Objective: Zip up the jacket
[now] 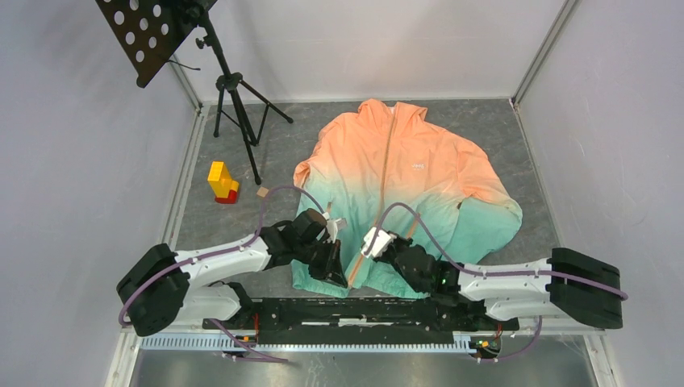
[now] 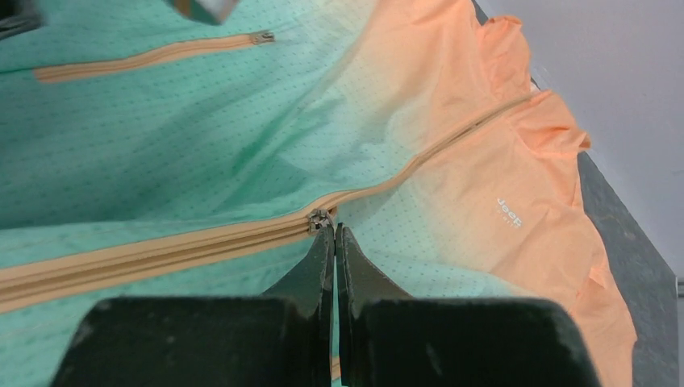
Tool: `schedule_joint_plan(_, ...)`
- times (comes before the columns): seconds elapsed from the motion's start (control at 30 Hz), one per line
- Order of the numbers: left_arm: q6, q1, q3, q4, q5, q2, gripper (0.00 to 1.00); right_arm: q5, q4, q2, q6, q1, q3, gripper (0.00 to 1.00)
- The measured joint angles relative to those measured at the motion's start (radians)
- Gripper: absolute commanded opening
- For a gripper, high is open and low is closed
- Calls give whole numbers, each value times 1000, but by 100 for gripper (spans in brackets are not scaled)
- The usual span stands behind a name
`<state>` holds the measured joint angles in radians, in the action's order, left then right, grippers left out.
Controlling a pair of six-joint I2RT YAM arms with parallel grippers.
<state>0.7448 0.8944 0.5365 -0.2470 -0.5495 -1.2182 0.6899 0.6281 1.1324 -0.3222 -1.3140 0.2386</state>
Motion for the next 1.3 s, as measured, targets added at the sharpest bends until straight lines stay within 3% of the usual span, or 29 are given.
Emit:
schedule_joint_plan(0.23,0,7,-21,-15,46,16,2,-198,-230,74,-19,293,183,0)
schedule_joint_plan(0.57,-1,11,-22,-64,101,76,2,-214,-478,374,-181,582,563,0)
schedule_joint_plan(0.97,0,17,-10,-143,165,141,2,-209,-529,782,-363,815,1067,0)
schedule_joint_plan(1.3,-1,17,-10,-164,193,61,2,-251,-505,1167,-475,970,1520,0)
